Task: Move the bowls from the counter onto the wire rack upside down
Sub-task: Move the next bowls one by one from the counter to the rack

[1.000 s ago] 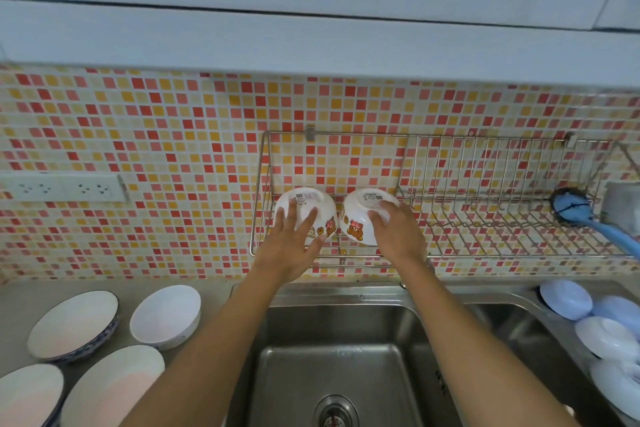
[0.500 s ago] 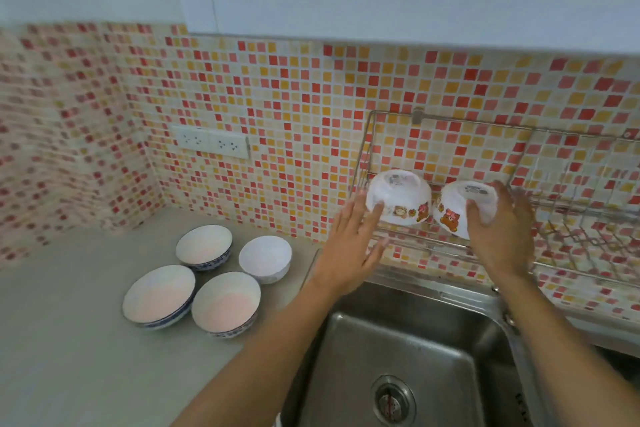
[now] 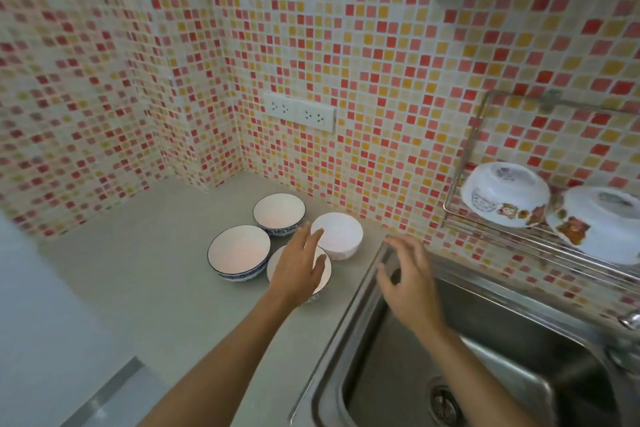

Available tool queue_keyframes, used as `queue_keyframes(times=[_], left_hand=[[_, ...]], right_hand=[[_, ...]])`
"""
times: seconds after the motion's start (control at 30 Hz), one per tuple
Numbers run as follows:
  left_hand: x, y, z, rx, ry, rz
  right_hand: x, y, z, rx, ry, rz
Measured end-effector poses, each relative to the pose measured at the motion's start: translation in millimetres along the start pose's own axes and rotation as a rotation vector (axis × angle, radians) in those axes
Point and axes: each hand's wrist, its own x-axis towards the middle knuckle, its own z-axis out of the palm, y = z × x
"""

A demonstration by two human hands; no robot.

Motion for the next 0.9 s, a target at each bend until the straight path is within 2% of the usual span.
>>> queue_keyframes(times=[0.1, 0.23, 0.4, 0.5, 0.63, 0.77, 0.9], left_hand=[[20.0, -20.9, 5.8, -0.056, -0.057, -0.040], [60.0, -47.1, 17.2, -0.038, -0.136, -0.042], [109.7, -72.8, 34.0, -0.055, -0.325, -0.107], [131.3, -88.8, 48.5, -0.057, -0.421, -0.146], [153.6, -100.3, 64.6, -0.024, -0.528, -0.185], [163.8, -106.1, 79.9, -0.071, -0.567, -0.219], [170.3, -96.8, 82.4, -0.072, -0.569, -0.240]], right_hand=[[15.7, 2.2, 37.8, 0.004, -0.195, 0.179], [37.8, 10.4, 81.7, 0.088, -0.296, 0.455], [57.1, 18.0, 130.8, 0.246, -0.276, 0.737], [72.3, 28.1, 153.6, 0.266, -0.299, 0.816], [95.7, 41.4, 176.3, 0.329, -0.207, 0.916], [103.3, 47.7, 188.5, 0.321, -0.161, 1.019], [108.2, 49.4, 190.6, 0.469, -0.071, 1.145]])
